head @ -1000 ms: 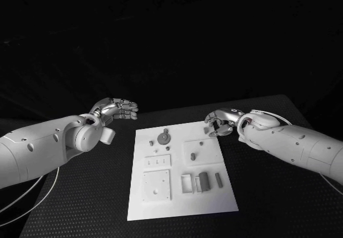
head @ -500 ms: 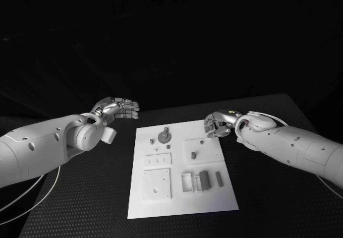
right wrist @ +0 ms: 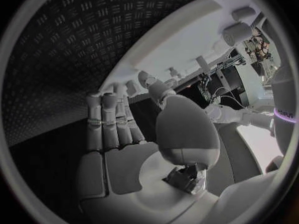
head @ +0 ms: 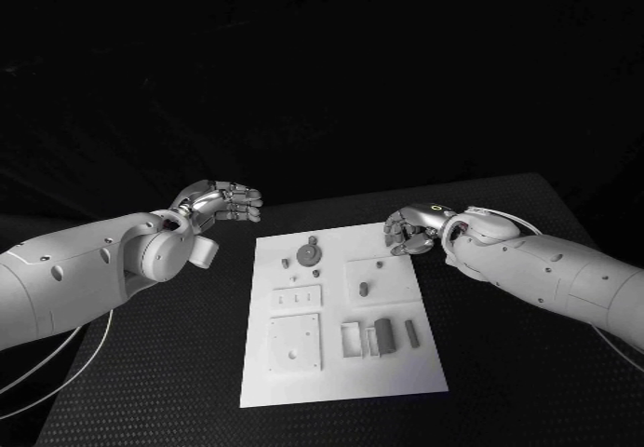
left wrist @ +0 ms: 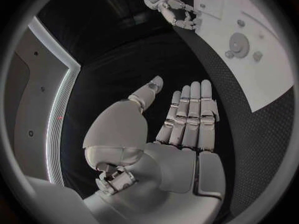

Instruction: Assemble the parts on the task board

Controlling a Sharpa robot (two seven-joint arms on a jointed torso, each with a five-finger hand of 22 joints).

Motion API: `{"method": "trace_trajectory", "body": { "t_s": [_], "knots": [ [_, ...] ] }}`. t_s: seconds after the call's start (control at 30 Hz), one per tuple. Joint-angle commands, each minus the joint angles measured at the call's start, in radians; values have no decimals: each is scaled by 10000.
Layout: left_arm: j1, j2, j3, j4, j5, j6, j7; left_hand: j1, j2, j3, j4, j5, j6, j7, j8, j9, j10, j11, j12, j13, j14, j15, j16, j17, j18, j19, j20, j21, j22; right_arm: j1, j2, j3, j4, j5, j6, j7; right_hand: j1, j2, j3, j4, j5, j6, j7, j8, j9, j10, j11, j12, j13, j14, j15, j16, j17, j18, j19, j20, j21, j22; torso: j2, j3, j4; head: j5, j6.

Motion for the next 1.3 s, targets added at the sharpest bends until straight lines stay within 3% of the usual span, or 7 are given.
{"method": "trace_trajectory", "body": {
  "t_s": [0.03,0.3,1.03,1.3],
  "knots": [
    [8,-8,6,58,-68,114,34,-113,10,-38,0,2,-49,48,-29,-16,-15,38,-44,-16,42,19,-37,8,138,22,13,-69,13,-48,31,-28,-26,-147,133,-165,-24,115,-39,-28,-26,117,-5,48,-15,83,-40,97,180,45,-75,79,-17,851,92,-25,56,101,7,9,-15,-16,-18],
    [9,-57,7,105,-87,100,23,-125,8,-45,-1,2,-51,49,-30,-17,-16,39,-47,-17,38,21,-43,10,137,19,14,-74,13,-49,94,-28,-54,-141,120,-228,-131,357,-53,-21,-24,717,-42,327,84,239,-142,436,1114,273,-178,152,-86,851,277,-130,137,130,-1,11,-22,-85,-48],
    [10,-100,8,176,-131,93,-17,-132,11,-49,-6,3,-52,48,-31,-20,-17,39,-55,-19,24,25,-62,16,138,9,16,-89,14,-125,342,-28,-221,-173,-28,-356,-263,693,5,24,-20,1122,-173,399,129,491,-278,520,1798,498,-304,202,-145,851,443,-242,230,155,3,3,2,-31,-131],
    [10,-106,8,180,-132,97,-22,-133,13,-50,-6,3,-52,47,-30,-20,-15,38,-56,-20,23,26,-66,19,138,8,16,-92,16,-127,334,-28,-256,-209,-70,-388,-269,779,12,-4,-22,1204,-203,414,142,562,-309,517,1904,543,-333,213,-152,851,470,-263,251,160,-2,8,-34,-6,-149]
  ]
}}
